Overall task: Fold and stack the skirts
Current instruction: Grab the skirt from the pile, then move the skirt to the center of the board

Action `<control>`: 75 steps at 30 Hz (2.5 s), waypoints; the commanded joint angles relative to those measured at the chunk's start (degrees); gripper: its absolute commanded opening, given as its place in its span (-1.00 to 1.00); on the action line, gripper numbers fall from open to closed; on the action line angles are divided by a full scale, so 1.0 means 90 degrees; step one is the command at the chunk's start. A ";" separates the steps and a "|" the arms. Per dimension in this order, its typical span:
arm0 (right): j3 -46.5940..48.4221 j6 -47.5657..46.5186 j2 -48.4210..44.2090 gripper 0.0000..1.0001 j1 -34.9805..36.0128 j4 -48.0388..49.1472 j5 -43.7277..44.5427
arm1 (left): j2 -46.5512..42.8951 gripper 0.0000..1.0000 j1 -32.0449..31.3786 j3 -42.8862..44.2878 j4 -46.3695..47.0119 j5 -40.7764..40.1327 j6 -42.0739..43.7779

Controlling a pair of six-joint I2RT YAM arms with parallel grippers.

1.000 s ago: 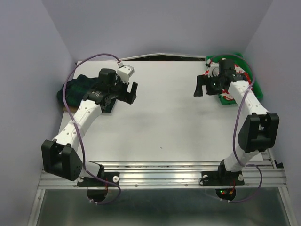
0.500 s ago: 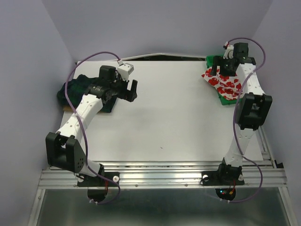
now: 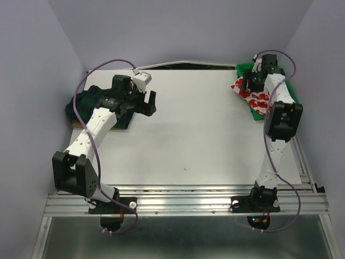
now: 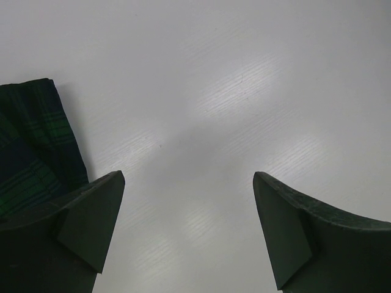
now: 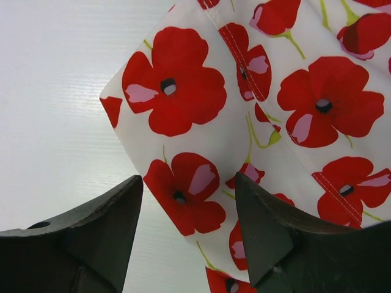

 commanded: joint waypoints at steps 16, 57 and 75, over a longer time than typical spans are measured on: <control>-0.2763 -0.3085 -0.1962 0.50 0.1709 0.3178 0.3559 | 0.0260 0.97 0.0051 0.0173 0.0130 0.0323 -0.0079; -0.2324 -0.4923 -0.1598 -0.99 0.1954 0.5115 0.5321 | 0.0143 0.97 0.0070 -0.0168 0.0325 0.0391 -0.0177; 0.1268 -0.3340 -0.2821 -0.99 0.1896 0.2547 0.2859 | 0.0162 0.97 0.0792 -0.0031 0.0520 0.0909 -0.0568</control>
